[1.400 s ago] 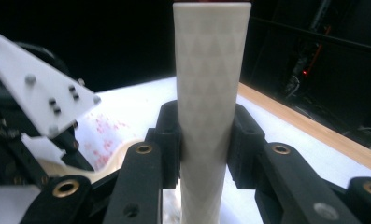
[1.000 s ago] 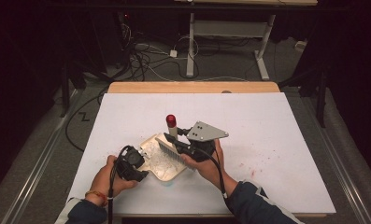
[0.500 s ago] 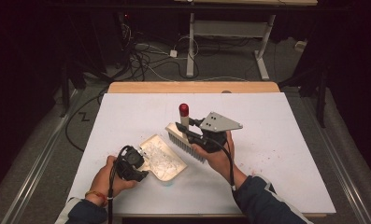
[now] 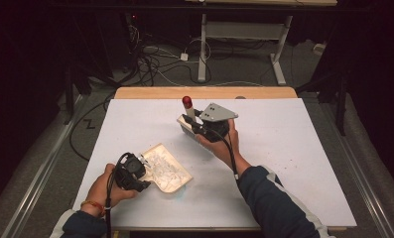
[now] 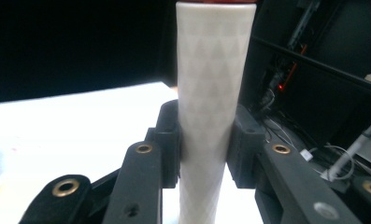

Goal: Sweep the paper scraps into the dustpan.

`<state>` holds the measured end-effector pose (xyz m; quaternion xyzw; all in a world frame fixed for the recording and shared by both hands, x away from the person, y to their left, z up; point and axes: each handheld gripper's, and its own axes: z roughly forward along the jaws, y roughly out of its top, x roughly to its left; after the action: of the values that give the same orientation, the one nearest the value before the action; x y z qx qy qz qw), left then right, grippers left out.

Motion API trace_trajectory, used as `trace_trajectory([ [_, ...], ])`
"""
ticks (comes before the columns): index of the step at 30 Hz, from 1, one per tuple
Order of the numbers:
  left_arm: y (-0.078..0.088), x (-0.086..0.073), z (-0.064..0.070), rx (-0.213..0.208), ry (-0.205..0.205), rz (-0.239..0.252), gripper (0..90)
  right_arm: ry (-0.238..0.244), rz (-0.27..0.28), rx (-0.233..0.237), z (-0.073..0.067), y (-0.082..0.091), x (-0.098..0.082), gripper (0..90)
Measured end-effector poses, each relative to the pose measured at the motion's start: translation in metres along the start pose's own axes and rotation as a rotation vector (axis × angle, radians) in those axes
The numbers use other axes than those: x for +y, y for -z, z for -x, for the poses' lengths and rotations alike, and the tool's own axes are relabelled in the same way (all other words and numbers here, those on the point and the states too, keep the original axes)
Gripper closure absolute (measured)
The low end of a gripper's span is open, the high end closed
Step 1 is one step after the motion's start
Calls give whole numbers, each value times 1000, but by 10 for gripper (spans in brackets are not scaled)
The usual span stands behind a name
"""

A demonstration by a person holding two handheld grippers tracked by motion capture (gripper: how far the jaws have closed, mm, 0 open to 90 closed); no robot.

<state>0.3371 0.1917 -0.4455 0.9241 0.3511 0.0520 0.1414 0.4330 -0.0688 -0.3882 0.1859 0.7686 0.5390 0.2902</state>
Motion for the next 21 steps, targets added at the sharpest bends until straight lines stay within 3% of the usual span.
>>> trace_trajectory([
  [6,-2,0,-4,-8,-2,-16,634,-1,-12,55,-10,-17,-4,703],
  [10,-2,0,-5,-10,-6,-19,634,20,-7,150,-23,-20,-3,701],
  [16,-2,-1,-6,-14,-1,-21,634,52,8,290,-43,-10,1,700],
  [18,-2,0,-5,-12,1,-22,634,55,13,316,-50,-2,3,702],
  [21,-2,0,-4,-9,2,-25,634,34,40,365,-55,12,8,703],
])
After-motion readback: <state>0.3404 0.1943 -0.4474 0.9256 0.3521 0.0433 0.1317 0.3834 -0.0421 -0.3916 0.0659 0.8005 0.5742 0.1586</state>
